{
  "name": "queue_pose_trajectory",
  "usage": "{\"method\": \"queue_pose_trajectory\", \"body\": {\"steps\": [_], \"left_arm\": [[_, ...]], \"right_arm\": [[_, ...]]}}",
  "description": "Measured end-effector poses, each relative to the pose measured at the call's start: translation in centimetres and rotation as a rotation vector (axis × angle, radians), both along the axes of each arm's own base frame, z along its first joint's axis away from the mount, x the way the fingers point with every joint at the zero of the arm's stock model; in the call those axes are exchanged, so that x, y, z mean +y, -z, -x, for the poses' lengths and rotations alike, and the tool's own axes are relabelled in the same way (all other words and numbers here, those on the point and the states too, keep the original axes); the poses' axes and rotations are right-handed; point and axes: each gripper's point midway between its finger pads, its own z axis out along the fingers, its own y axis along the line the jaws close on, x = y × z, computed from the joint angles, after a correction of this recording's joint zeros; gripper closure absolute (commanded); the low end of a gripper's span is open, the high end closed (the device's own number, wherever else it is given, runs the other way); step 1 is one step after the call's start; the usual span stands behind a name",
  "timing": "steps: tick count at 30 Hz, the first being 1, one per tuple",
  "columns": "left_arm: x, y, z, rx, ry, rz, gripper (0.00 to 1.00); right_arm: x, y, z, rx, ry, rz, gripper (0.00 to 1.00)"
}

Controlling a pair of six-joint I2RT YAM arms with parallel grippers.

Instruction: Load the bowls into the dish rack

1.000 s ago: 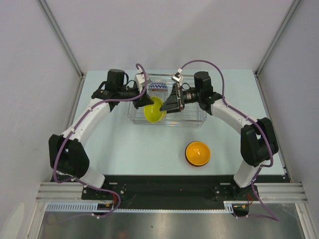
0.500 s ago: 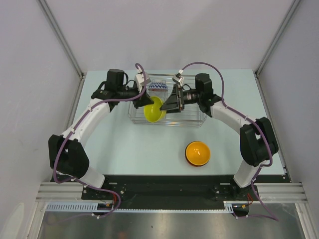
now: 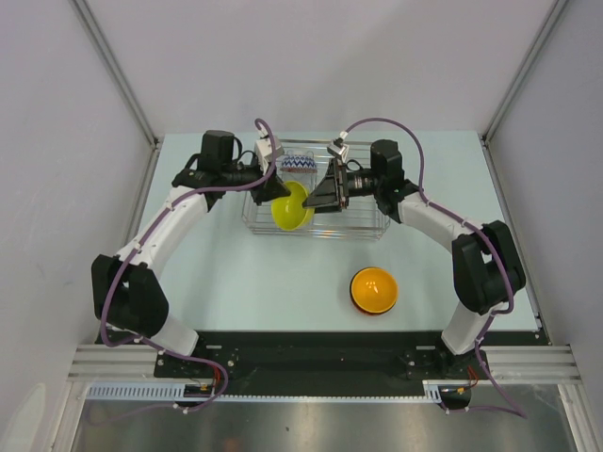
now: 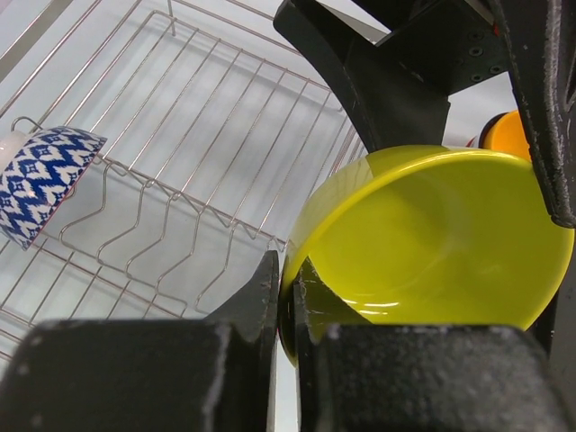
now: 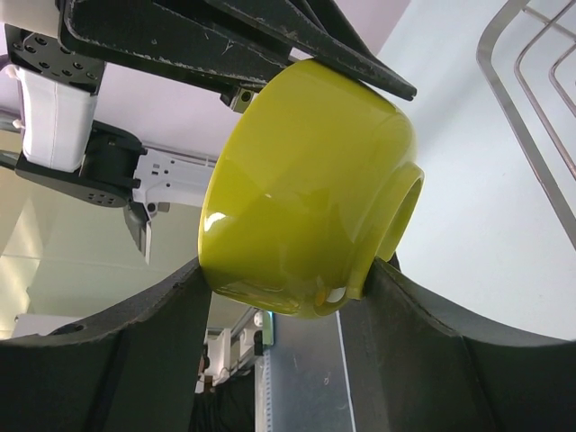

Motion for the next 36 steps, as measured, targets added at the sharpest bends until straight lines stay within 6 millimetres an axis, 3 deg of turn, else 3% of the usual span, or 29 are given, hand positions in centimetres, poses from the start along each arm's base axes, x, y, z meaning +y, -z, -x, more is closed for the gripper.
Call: {"method": "queue_pose_trajectory", "body": {"steps": [2, 4, 5, 9, 23, 30, 36], "left_arm": [[0.1, 0.0, 0.0, -0.001, -0.002, -0.001, 0.69], [0.0, 0.0, -0.1, -0.003, -0.001, -0.001, 0.63], [0.0, 0.0, 0.0, -0.002, 0.001, -0.001, 0.54], [-0.1, 0.0, -0.1, -0.005, 0.001, 0.0, 0.45], [-0.1, -0.9, 0.2, -0.013, 0.003, 0.015, 0.41], [0.5, -4.6, 1.3, -0.102, -0.009, 0.026, 0.42], [2.6, -7.3, 1.5, -0.191, -0.101, 0.006, 0.42]], "right_arm": [[0.0, 0.0, 0.0, -0.001, 0.0, -0.002, 0.9], [0.1, 0.0, 0.0, 0.004, -0.001, -0.003, 0.93], [0.1, -0.1, 0.0, 0.004, -0.002, -0.004, 0.95], [0.2, -0.1, 0.1, 0.001, -0.006, -0.006, 0.98], [0.1, 1.1, 0.1, -0.006, -0.002, 0.027, 1.0], [0.0, 1.8, -0.2, -0.019, 0.006, 0.06, 1.0], [0.0, 2.0, -1.0, -0.064, 0.027, 0.096, 1.0]]}}
